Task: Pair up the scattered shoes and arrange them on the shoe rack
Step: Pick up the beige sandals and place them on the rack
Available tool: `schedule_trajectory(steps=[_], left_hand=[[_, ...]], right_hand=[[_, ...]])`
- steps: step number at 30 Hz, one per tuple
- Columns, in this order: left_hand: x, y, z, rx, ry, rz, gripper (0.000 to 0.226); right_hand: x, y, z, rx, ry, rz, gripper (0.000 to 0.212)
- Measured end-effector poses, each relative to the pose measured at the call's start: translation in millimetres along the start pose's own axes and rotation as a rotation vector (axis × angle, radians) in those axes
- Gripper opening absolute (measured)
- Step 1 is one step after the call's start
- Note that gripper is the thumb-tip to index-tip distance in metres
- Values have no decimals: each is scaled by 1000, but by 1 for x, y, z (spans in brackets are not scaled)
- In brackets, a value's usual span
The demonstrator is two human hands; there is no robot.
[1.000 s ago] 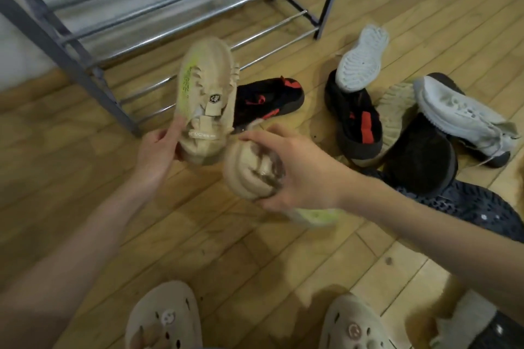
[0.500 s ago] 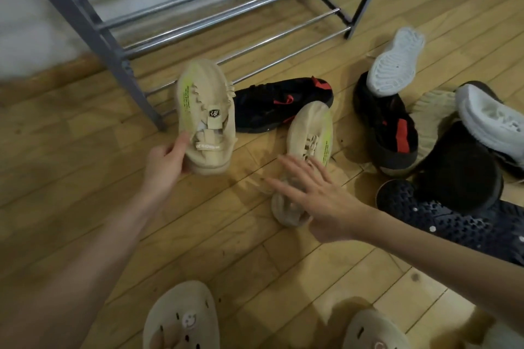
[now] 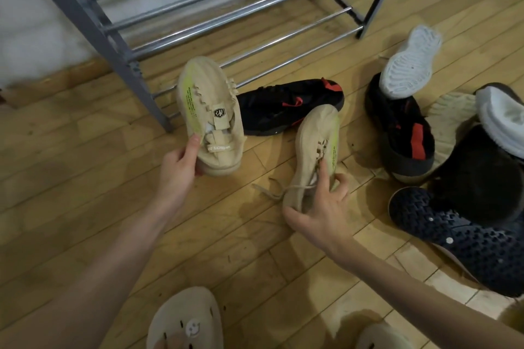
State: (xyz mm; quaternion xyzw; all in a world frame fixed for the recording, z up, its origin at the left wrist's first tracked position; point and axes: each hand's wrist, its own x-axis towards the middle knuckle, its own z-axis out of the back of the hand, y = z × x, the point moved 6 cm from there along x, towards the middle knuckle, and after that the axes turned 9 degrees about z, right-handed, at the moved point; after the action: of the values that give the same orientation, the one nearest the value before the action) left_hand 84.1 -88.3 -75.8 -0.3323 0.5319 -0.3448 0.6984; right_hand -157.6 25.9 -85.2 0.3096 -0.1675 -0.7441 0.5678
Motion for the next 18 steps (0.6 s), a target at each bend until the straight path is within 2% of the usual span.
schedule_trajectory(steps=[3,5,10,14,18], left_hand=[[3,-3,6,4,-22,-10,34],[4,-6,10,13,-40,-29,37],[11,-14,12,15,-39,-50,38],[24,-23,5,30,73,-42,32],[38,-37,3,-33,38,-88,31]], right_hand=[[-17,13,16,143,-81,153,98],[-22,27,27,147,-94,265,90],[18,59,56,-148,-52,487,87],[90,68,69,-376,30,552,81],[149,90,70,-432,32,595,73]])
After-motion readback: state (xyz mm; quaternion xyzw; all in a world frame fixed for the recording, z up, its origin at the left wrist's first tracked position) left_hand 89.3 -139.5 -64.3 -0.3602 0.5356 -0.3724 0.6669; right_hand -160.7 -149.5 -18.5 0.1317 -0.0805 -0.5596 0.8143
